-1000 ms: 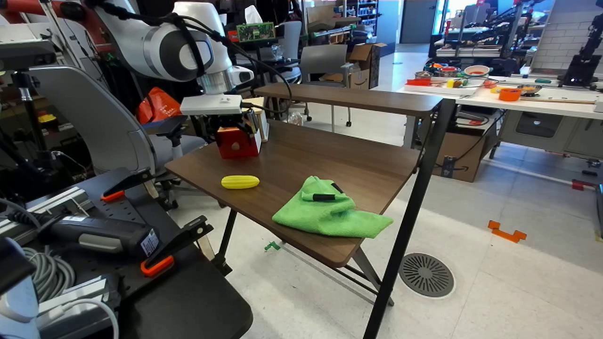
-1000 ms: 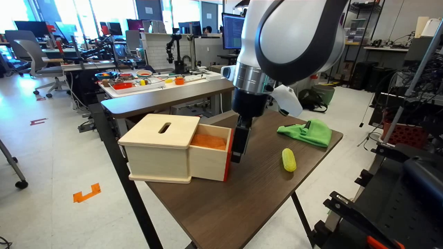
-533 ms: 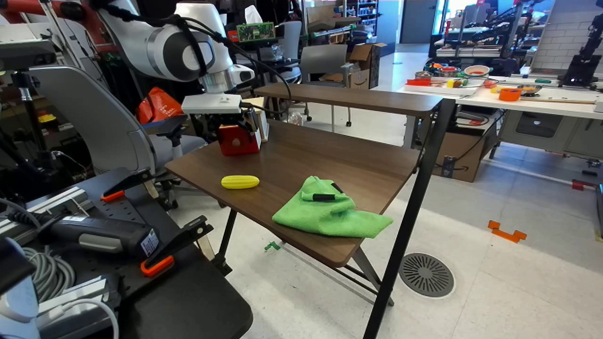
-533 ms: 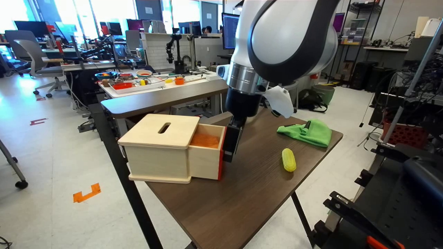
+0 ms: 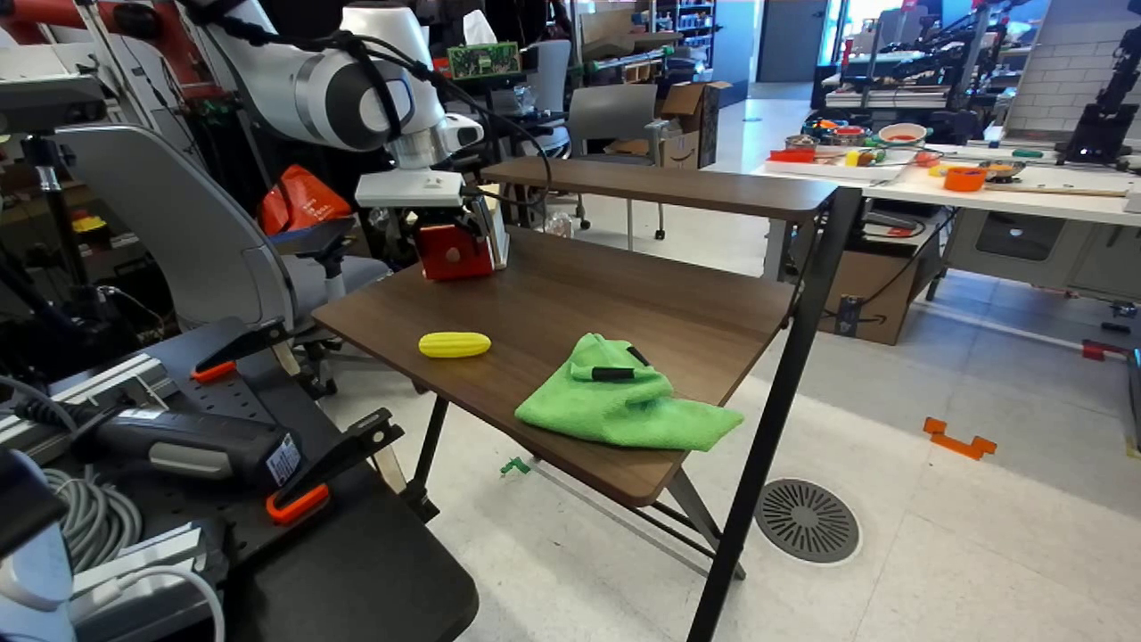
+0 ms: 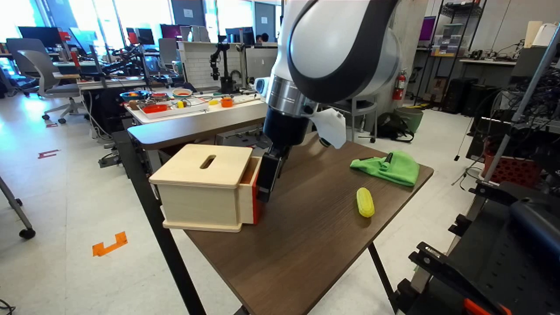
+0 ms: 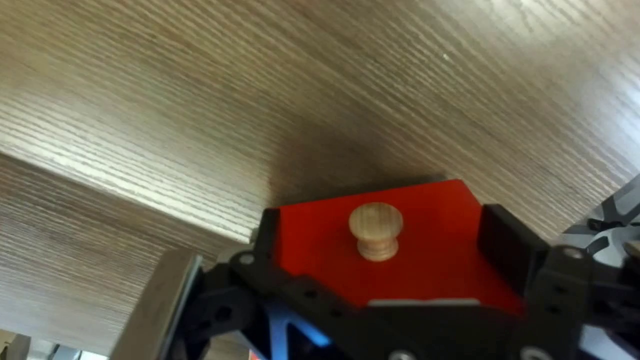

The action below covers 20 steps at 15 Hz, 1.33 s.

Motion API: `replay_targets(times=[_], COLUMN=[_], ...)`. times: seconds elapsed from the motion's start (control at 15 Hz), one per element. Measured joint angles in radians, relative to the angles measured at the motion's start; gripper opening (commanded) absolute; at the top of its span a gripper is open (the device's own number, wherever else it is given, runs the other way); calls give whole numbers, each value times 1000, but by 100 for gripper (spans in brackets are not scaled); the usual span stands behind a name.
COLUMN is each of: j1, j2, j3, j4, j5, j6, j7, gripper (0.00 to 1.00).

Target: Close the red drawer

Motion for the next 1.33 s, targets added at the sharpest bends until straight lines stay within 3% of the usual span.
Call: replay_targets(times=[0.47, 0.8, 1.07, 1.33], j1=[1, -1, -28, -88], j2=[69, 73, 29, -106], j3=[25, 28, 24, 39], j4=[94, 100, 41, -111], j5=[0, 0, 0, 14], j6=[1, 1, 1, -13], j7=[0, 0, 6, 18], gripper=[100, 100, 100, 100])
